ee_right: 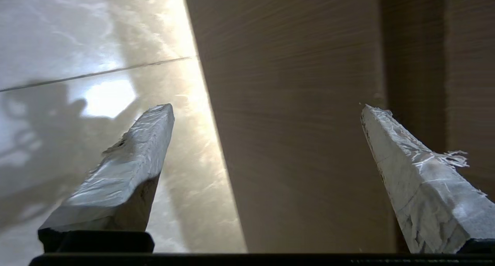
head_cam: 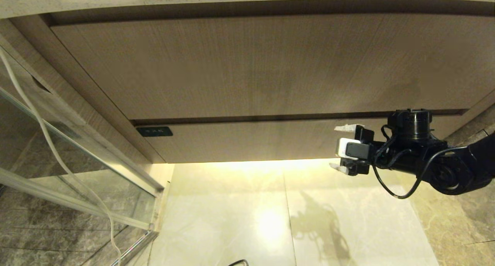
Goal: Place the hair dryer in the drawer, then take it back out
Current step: Pull open the drawer
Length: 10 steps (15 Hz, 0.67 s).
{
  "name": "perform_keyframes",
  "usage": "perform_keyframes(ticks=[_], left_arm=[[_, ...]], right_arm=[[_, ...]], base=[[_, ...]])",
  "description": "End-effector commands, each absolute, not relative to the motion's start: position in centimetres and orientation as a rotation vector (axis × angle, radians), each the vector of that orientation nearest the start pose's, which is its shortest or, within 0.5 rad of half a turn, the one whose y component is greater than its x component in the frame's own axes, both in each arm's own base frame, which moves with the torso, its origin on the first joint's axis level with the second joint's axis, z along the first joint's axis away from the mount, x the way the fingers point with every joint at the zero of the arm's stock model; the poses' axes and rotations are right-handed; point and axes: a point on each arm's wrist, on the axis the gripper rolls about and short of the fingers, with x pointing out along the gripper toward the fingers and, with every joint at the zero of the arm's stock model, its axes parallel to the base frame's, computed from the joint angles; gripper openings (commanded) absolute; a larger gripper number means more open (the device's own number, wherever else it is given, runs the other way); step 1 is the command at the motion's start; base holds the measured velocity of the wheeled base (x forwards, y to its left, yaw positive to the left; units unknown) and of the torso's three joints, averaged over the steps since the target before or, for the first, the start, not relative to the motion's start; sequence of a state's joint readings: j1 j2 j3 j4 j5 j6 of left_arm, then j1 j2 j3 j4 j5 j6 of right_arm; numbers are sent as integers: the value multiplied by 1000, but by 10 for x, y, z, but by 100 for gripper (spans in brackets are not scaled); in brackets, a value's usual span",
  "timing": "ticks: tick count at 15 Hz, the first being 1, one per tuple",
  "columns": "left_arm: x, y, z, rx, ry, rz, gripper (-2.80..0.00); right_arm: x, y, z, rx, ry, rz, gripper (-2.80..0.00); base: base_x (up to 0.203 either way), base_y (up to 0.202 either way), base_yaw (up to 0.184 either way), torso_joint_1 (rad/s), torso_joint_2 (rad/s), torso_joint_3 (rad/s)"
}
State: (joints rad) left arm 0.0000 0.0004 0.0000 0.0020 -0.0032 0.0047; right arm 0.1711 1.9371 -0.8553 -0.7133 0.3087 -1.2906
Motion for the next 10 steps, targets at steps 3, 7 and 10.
perform_keyframes(ticks=[3,7,10], left_arm=[[-23,0,75,5,6,-3,-280],[-23,0,75,5,6,-3,-280],[-23,0,75,5,5,-3,-280]], right_arm=[[362,69,128,-1246,-77,583,0],[373,70,125,-1248,-95,566,0],[383,71,119,-1246,-91,561,0]], base=[[0,0,0,0,0,0],[0,0,0,0,0,0],[0,0,0,0,0,0]])
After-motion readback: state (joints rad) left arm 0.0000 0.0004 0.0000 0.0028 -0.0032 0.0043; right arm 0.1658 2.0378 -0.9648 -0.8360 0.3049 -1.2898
